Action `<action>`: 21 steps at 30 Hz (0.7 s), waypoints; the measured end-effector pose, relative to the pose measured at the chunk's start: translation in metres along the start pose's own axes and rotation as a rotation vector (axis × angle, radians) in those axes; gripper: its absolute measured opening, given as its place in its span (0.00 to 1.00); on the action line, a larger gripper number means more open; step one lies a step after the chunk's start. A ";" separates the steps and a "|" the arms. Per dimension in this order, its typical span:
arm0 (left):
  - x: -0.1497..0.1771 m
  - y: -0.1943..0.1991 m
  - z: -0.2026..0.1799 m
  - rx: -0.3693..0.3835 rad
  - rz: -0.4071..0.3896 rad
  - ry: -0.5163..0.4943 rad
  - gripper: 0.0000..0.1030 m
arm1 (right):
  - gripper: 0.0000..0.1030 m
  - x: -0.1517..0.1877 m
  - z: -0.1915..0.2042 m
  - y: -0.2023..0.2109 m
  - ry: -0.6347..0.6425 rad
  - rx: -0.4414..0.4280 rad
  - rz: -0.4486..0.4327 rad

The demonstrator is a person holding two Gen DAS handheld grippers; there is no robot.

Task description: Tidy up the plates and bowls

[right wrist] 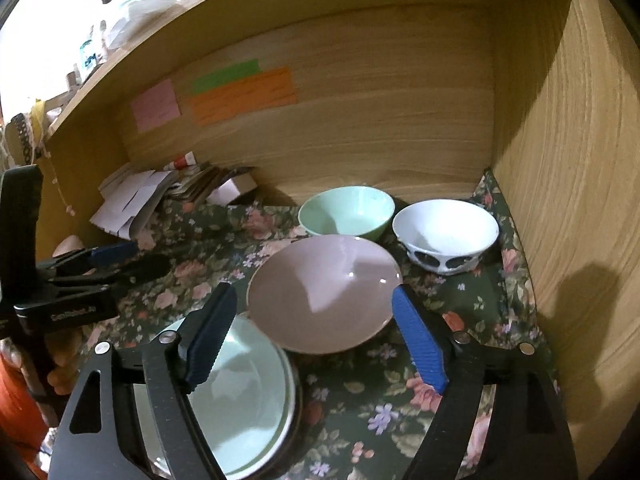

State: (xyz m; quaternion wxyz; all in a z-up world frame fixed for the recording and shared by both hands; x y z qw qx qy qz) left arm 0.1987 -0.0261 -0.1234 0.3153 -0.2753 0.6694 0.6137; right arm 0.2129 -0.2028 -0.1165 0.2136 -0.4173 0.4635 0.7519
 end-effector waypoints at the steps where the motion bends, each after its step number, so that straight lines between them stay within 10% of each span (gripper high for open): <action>1: -0.003 -0.005 -0.002 0.000 0.006 -0.004 0.74 | 0.76 -0.001 -0.001 -0.002 0.001 0.000 0.001; 21: -0.006 -0.106 -0.022 0.039 0.200 -0.021 0.74 | 0.76 0.012 -0.062 -0.077 -0.107 0.053 0.141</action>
Point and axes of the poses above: each gripper's, at about its wrist camera, not at the fingertips, and y roughly against the way its jaws point, z to its left, x to its underside, the point moved 6 cm from there along -y, roughly the way its jaws point, and after that the axes turned 1 degree about -y, right-handed, at the moved point
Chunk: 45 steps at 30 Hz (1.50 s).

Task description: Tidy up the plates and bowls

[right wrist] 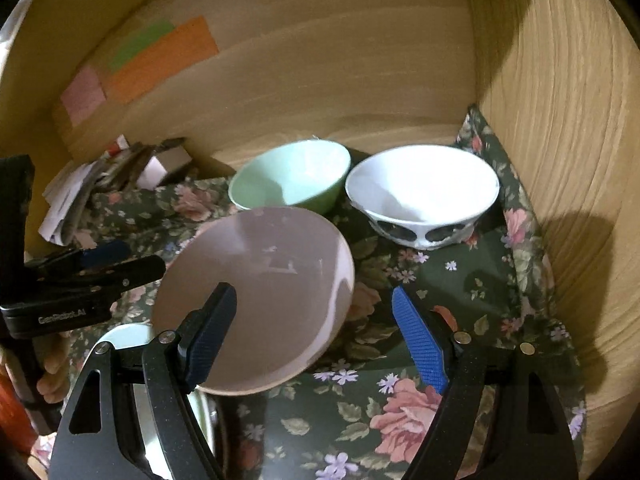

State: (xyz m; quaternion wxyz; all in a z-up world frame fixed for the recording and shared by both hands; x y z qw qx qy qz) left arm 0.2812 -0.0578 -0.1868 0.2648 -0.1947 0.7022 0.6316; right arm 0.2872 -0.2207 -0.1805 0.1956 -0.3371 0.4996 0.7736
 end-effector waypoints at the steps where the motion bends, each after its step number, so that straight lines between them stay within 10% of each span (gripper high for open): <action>1: 0.000 -0.005 0.000 0.001 0.009 0.003 0.74 | 0.76 0.000 -0.002 -0.004 -0.005 -0.002 0.007; 23: 0.010 -0.056 -0.021 0.074 0.149 0.002 0.22 | 0.19 0.013 -0.011 -0.039 -0.082 -0.066 0.110; 45: -0.004 -0.022 -0.023 0.068 0.054 0.014 0.16 | 0.19 0.000 0.000 -0.014 -0.061 -0.043 0.041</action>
Point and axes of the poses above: each gripper's, at about its wrist camera, not at the fingertips, and y roughly against the way its jaws point, z to its left, x to its underside, the point moved 6 cm from there along -y, roughly the way its jaws point, and after that the axes turned 1 degree about -y, right-handed, at the moved point
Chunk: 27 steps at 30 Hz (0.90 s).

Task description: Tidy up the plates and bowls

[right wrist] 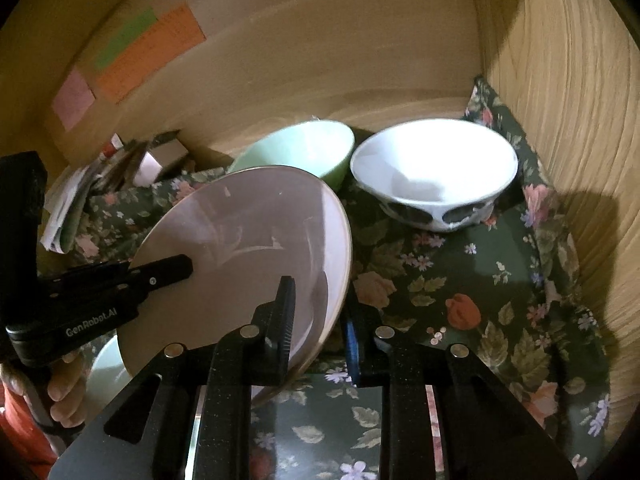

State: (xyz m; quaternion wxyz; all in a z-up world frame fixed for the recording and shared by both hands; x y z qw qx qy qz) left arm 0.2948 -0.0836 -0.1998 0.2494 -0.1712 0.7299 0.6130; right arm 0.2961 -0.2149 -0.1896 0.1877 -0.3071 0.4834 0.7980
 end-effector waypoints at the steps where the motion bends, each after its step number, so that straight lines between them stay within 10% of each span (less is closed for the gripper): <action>1: -0.001 0.005 0.001 0.002 -0.013 0.006 0.16 | 0.19 -0.001 0.002 0.003 0.003 -0.003 -0.008; 27: 0.032 0.106 0.058 -0.072 -0.163 0.066 0.16 | 0.19 0.011 0.105 0.039 0.119 -0.095 -0.098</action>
Point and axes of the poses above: each gripper's, at about its wrist camera, not at the fingertips, and y roughly against the way its jaws point, z to its left, x to its underside, the point moved 6 cm from there along -y, roughly the way its jaws point, and after that the axes turned 1 degree about -y, right-handed, at the moved point
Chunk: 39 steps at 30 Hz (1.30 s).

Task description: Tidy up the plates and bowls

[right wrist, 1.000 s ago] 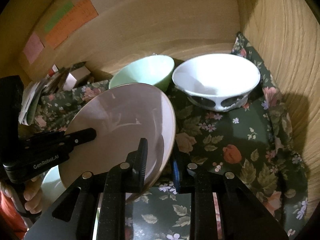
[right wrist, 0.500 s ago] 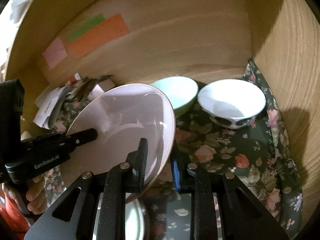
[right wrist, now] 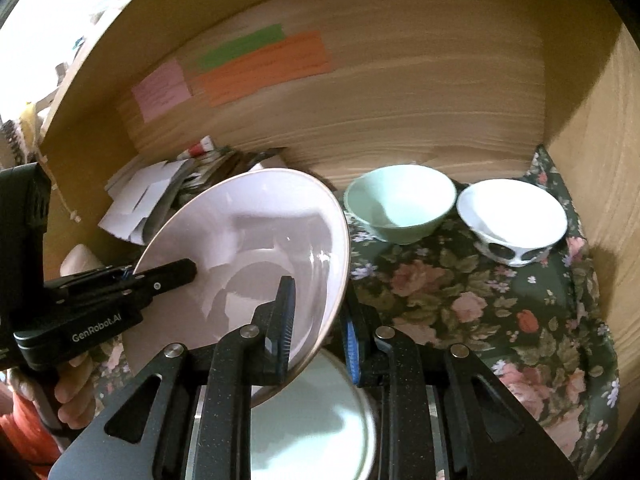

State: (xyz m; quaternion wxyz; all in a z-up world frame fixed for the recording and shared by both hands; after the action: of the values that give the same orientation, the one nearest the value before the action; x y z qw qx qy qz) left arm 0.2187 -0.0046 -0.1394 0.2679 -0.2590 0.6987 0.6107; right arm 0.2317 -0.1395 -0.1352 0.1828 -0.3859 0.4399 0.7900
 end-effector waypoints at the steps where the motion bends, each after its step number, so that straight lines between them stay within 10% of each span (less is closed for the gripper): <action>1: 0.001 0.002 0.003 -0.003 -0.002 0.004 0.16 | 0.19 0.001 0.003 0.000 0.003 -0.002 0.000; 39: 0.109 0.070 0.137 -0.156 -0.001 0.234 0.16 | 0.19 0.060 0.140 -0.047 0.152 -0.170 0.137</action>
State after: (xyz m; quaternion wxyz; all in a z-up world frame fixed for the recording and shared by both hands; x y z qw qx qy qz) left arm 0.1002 0.1359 -0.1799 0.1640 -0.3487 0.6754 0.6287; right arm 0.1605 0.0006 -0.1633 0.0612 -0.4279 0.4094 0.8035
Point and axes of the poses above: each gripper's, at about its wrist camera, not at the fingertips, and y roughly against the way its jaws point, z to its left, x to its underside, the point moved 6 cm from there along -y, roughly the way its jaws point, and after that the axes turned 1 degree about -y, right-handed, at the moved point
